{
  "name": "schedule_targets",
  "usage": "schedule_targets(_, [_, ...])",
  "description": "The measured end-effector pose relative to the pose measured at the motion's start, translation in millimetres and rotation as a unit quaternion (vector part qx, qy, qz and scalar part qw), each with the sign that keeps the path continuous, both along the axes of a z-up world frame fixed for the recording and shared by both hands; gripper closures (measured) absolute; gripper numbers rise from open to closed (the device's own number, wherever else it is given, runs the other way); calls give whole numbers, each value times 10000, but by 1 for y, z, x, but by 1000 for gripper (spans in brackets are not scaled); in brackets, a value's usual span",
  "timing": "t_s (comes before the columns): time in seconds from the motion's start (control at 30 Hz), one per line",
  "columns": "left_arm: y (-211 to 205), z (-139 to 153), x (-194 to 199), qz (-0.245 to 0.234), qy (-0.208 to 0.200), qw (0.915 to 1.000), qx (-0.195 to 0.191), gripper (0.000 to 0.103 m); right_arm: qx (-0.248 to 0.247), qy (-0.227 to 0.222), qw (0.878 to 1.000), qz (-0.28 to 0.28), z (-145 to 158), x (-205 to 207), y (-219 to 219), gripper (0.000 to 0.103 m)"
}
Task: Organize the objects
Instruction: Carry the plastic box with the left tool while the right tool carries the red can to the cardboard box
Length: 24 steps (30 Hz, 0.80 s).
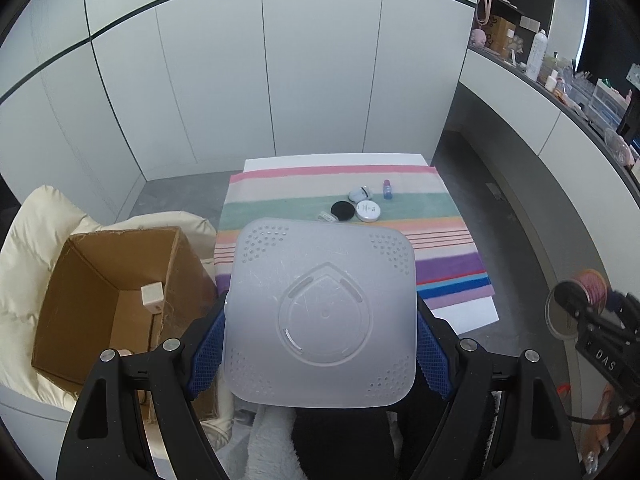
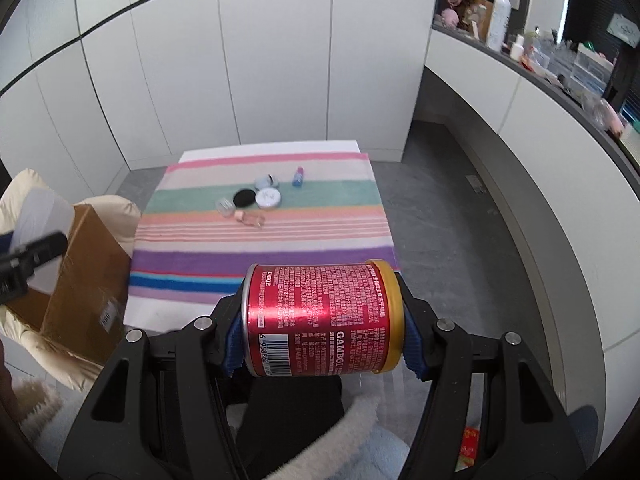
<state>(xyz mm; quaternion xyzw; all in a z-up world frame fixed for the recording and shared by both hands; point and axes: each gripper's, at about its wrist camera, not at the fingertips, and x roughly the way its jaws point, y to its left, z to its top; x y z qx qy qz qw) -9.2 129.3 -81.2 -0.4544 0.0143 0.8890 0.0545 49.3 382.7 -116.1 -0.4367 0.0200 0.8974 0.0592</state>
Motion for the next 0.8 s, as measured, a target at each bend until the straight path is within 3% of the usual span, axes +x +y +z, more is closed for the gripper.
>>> schedule_targets(0.23, [-4,2,-2,-36,33,10000,-17,21,45,-48,9999,-147,-1,-4,8,39])
schedule_targets(0.4, [-15,-5,-5,176,45,9995,-256,21,214,-161,9996,-12,-5,-12,0,39])
schedule_targets(0.8, [-56,-16,6,607,-122,9980,-154,21,201,-252,9979,553,-11,-26,-46,39])
